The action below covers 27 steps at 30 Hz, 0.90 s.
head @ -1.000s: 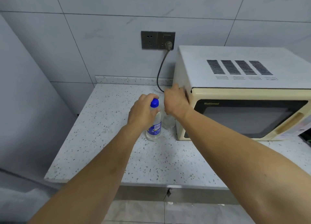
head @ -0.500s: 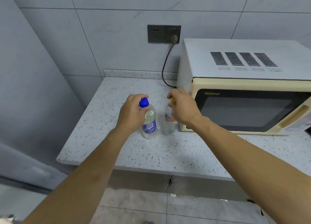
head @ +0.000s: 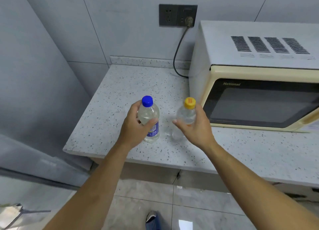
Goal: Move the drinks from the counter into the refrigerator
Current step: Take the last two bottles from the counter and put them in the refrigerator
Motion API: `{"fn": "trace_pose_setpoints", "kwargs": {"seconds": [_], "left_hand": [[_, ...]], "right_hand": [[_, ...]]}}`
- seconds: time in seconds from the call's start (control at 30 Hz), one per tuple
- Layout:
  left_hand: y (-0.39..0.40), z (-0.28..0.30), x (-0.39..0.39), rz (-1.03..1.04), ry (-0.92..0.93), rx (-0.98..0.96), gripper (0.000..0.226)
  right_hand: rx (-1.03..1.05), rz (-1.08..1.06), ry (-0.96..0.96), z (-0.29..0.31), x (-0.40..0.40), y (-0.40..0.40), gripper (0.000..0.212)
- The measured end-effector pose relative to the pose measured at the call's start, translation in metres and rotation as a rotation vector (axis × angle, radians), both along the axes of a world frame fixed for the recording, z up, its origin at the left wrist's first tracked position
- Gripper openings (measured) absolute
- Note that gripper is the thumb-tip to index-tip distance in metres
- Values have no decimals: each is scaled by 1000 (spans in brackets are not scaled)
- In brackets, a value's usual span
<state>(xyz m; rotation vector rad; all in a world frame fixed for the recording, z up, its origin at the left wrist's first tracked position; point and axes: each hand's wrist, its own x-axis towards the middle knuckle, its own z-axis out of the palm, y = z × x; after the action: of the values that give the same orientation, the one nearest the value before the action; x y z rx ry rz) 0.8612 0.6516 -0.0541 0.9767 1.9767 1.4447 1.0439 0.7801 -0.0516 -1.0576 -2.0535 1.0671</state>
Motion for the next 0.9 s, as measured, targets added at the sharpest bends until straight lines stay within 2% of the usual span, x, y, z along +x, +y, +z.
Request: {"fn": "trace_pose_setpoints", "kwargs": {"seconds": [0.07, 0.23, 0.33, 0.57, 0.73, 0.83, 0.9], "left_hand": [[0, -18, -3, -29, -91, 7, 71], [6, -52, -6, -31, -168, -88, 67], [9, -65, -6, -34, -197, -93, 71], [-3, -72, 1, 14, -280, -8, 58], [-37, -73, 17, 22, -559, 76, 53], [-68, -71, 37, 43, -714, 92, 47], [-86, -67, 56, 145, -798, 103, 55]], "right_hand": [[-110, -9, 26, -17, 1, -4, 64], [-322, -81, 44, -46, -5, -7, 71], [-344, -115, 70, -56, -7, -9, 71], [-390, -86, 139, -65, 2, -20, 65], [-550, -22, 274, -63, 19, -35, 43], [-780, 7, 407, -57, 29, -45, 27], [-937, 41, 470, -52, 36, -53, 22]]}}
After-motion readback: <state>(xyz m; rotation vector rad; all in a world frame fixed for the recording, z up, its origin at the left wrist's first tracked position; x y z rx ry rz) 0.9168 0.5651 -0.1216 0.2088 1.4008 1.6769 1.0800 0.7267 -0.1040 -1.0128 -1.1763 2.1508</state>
